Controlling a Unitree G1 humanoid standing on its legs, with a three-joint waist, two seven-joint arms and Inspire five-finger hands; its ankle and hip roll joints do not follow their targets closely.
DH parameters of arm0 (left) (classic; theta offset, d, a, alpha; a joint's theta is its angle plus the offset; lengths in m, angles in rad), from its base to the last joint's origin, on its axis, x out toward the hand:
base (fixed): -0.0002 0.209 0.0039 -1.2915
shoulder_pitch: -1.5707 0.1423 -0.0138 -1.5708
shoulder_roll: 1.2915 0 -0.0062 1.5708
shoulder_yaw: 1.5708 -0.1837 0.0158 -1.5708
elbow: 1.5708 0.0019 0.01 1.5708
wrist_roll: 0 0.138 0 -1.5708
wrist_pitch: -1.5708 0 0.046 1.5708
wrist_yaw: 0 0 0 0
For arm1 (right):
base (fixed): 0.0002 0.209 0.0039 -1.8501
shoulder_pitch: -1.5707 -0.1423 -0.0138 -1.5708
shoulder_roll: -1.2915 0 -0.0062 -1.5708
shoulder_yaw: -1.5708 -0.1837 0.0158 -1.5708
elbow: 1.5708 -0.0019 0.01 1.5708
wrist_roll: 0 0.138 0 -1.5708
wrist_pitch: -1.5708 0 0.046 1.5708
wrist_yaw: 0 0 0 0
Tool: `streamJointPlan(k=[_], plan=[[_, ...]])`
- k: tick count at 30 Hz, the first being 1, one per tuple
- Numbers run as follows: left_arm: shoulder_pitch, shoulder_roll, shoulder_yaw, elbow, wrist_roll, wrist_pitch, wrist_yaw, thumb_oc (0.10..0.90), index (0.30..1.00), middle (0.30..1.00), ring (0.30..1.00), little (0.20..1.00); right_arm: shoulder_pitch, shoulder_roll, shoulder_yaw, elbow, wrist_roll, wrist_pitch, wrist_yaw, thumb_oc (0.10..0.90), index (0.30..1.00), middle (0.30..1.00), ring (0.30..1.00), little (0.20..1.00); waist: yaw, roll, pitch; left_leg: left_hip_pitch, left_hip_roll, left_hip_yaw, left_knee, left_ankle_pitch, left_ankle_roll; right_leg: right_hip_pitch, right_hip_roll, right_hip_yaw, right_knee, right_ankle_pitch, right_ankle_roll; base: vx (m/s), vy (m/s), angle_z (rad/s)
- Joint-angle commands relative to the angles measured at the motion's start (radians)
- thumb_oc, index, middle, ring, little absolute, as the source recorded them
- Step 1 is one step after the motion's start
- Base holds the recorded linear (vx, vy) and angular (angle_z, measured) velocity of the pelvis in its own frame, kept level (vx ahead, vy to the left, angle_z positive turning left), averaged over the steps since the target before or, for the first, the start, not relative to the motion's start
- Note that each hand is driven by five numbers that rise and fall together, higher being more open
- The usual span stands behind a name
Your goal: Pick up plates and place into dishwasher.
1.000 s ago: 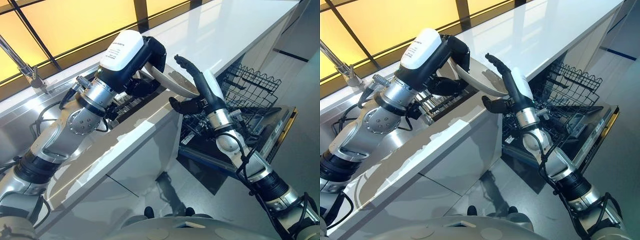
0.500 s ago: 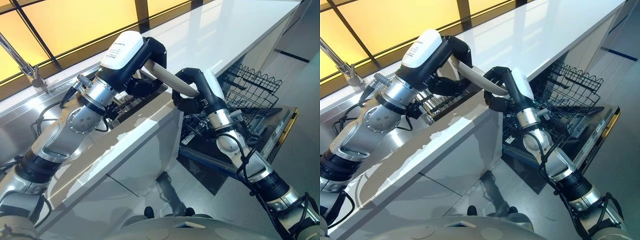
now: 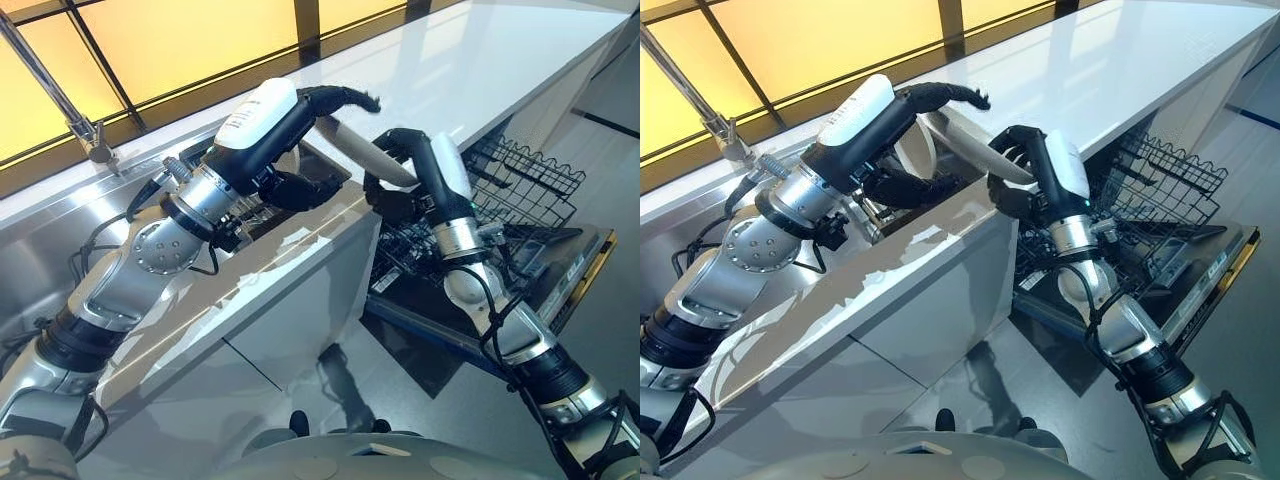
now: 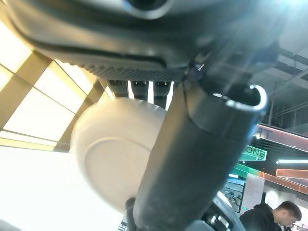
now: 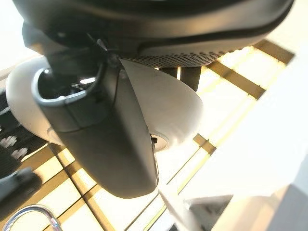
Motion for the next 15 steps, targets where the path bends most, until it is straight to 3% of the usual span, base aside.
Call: streamJointPlan(k=[1,7,15], plan=[[0.030,0.056,0.134,0.090,-0.046,-0.012,0.065,0.800,0.900,0.900,0.900,0.900,-0.108,-0.057,-0.258,0.016,0.012,-0.080,-0.218,0.100,0.300,0.300,0.300,0.200,0.030,-0.031,-0.081,0.029,-0.046,0.014,0.016,-0.143,0.020,-0.022,0.019,-0.032,0.036,-0.057,0.048,0.04,-0.006,0.06],[0.106,0.095,0.228,0.179,-0.054,-0.031,0.095,0.800,0.900,0.900,0.900,0.900,-0.115,-0.145,-0.368,0.141,-0.003,-0.055,-0.294,0.100,0.300,0.300,0.300,0.200,0.049,-0.040,-0.078,0.028,-0.047,-0.002,0.023,-0.143,0.022,-0.019,0.007,-0.058,0.061,-0.071,0.045,0.04,-0.002,0.11],[0.143,0.169,0.339,0.301,-0.062,-0.040,0.166,0.800,0.900,0.900,0.900,0.900,-0.061,-0.247,-0.476,0.315,0.074,-0.005,-0.283,0.100,0.300,0.300,0.300,0.200,0.057,-0.043,-0.072,0.026,-0.048,-0.015,0.038,-0.147,0.026,-0.027,-0.010,-0.080,0.112,-0.094,0.049,0.06,-0.004,0.12]])
